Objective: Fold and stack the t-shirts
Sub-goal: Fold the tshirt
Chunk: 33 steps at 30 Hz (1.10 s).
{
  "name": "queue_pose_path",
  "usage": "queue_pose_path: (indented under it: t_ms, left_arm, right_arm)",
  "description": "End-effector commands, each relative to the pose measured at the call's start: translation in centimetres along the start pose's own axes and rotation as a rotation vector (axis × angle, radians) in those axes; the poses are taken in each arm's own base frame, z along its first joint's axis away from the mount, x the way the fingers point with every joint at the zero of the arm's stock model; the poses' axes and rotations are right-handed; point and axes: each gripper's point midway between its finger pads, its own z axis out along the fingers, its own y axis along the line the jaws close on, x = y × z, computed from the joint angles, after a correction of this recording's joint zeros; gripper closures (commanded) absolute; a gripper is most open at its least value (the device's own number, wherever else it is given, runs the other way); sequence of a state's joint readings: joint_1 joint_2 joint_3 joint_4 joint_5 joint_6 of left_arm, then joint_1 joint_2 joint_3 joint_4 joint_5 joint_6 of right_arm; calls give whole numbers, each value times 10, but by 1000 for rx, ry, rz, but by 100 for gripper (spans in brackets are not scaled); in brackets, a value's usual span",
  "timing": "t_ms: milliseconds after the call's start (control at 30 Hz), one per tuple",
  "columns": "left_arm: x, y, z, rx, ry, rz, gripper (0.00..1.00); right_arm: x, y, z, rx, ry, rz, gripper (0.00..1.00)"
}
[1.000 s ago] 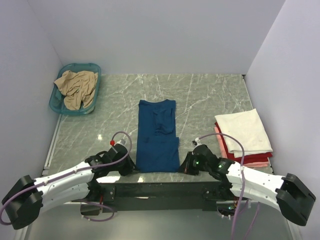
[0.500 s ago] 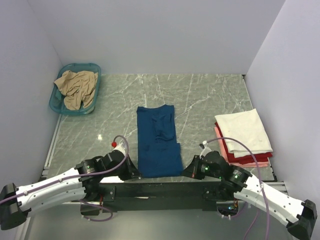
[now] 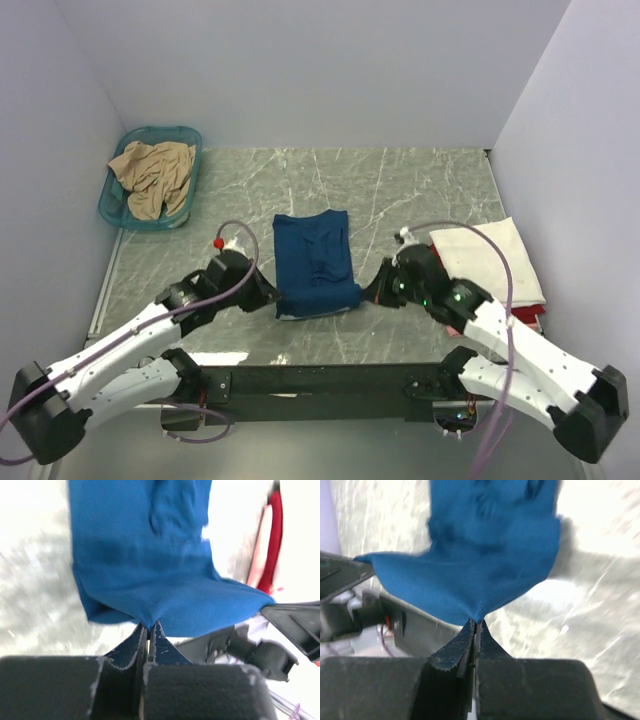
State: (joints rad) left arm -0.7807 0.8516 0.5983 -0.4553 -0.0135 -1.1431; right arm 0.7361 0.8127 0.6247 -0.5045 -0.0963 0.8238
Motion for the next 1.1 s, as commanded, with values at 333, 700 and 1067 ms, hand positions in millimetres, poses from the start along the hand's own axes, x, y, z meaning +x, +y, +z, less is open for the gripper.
queue_pose_path:
  t_ms: [333, 700, 1067]
  left_arm:
    - [-150, -58, 56, 55, -97, 28, 100]
    - [-234, -8, 159, -69, -75, -98, 99]
    - [-294, 6, 142, -55, -161, -93, 50]
  right_arm:
    - [-164, 38, 60, -26, -65, -74, 100]
    - [-231, -8, 186, 13, 77, -12, 96]
    - [-267, -36, 167, 128, -21, -23, 55]
